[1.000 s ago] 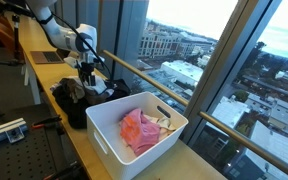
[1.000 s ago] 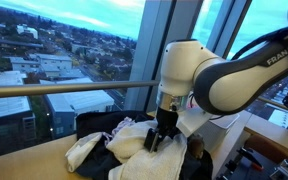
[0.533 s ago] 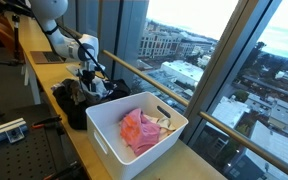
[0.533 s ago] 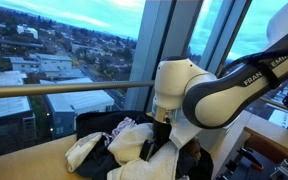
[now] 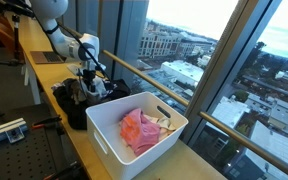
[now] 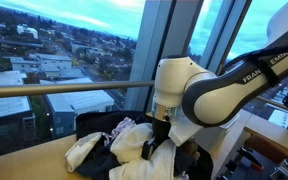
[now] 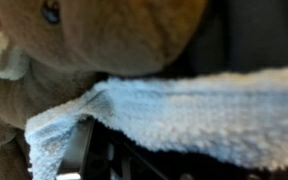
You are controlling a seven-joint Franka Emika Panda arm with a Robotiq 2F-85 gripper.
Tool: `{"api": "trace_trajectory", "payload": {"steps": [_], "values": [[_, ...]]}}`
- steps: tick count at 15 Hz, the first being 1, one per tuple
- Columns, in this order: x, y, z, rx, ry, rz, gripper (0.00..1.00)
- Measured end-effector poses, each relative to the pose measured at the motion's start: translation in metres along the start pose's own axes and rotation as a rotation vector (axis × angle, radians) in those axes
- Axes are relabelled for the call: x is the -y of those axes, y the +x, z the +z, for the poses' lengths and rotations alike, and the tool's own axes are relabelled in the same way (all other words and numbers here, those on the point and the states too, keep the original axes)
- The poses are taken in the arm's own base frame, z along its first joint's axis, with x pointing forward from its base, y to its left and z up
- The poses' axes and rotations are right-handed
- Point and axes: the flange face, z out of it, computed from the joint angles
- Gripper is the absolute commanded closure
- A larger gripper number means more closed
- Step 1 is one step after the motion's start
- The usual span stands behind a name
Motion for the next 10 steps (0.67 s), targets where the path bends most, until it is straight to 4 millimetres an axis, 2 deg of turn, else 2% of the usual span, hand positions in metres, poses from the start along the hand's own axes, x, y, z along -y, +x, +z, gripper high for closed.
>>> {"api": "trace_trajectory", "payload": {"steps": [2,3,10], "values": [[-0.001,0.001,-0.002,-0.002,0.004,0.005,1.0],[-0.002,0.001,-0.003,-0.001,0.007,0.01,0.97],[-0.011,0.007,-0.013,-0.012,0.021,0.035,1.0]]}}
